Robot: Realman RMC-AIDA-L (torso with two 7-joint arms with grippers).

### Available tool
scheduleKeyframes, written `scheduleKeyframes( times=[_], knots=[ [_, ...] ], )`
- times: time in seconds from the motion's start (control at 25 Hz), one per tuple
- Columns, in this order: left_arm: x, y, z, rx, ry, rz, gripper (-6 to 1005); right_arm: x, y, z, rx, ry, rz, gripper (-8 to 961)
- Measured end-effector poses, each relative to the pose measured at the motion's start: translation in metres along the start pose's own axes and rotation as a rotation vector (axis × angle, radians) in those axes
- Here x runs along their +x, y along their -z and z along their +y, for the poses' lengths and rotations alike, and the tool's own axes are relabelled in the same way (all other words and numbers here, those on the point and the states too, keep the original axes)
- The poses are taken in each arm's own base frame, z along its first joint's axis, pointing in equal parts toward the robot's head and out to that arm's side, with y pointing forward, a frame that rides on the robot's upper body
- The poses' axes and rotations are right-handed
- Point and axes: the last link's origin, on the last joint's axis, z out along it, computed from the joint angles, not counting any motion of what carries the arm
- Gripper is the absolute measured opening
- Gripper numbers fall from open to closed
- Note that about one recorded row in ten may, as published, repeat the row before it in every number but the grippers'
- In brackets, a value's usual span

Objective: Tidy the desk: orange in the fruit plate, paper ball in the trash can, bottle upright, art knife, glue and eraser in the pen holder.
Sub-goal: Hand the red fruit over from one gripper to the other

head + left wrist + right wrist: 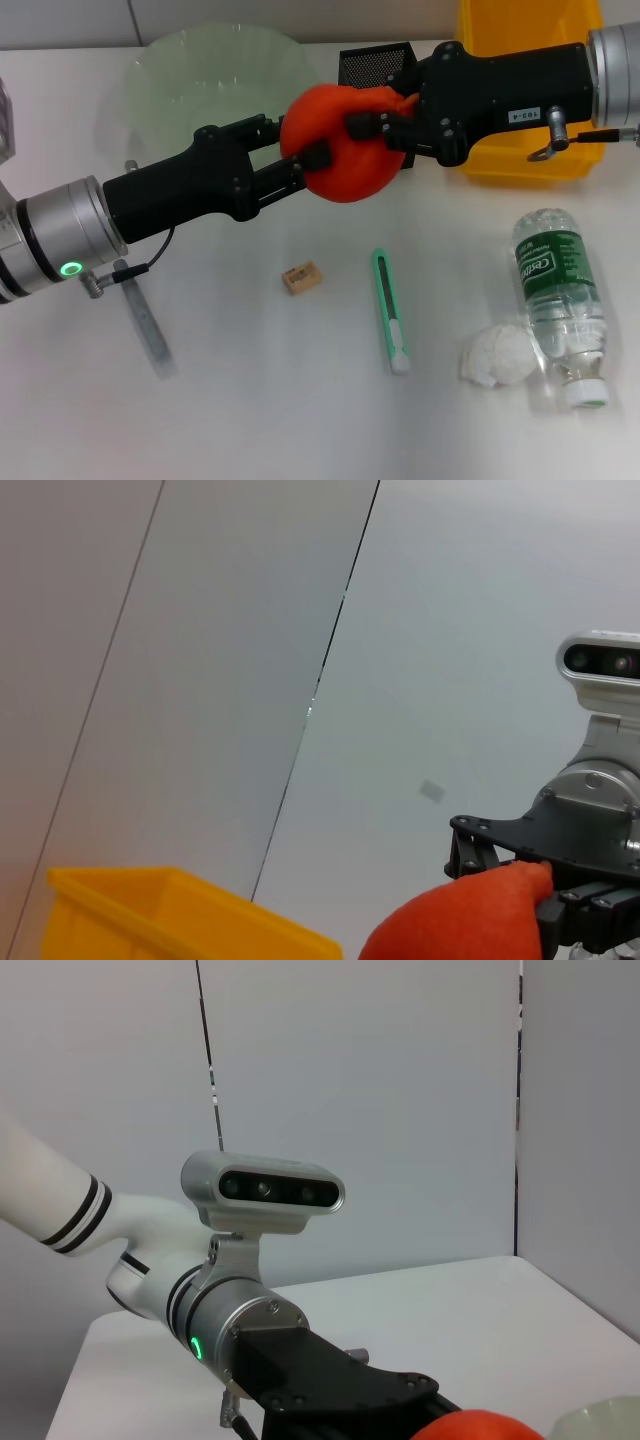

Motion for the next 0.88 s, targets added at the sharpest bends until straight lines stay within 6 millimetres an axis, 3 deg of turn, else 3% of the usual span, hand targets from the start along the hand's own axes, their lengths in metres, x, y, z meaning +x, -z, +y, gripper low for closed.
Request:
scheduleKeyframes(
  times=[0.32, 0.52, 0.88],
  knots=[
    [-0.0013, -0.0022, 0.0021, -0.006, -0.012, 0.008, 411, 0.0005, -0.0001, -0.0007, 0.005, -0.005, 0.0, 143],
    [-0.0013, -0.0029, 0.0025, -0.008, -0.011, 0.01, 314, 0.0006, -0.0002, -0.0009, 0.006, -0.013, 0.0, 158],
    [0.0004, -0.0032, 0.001, 0.003, -0.011, 0.023, 267, 0.003, 0.0002, 0.0008, 0.017, -0.003, -0.015, 186]
  ],
)
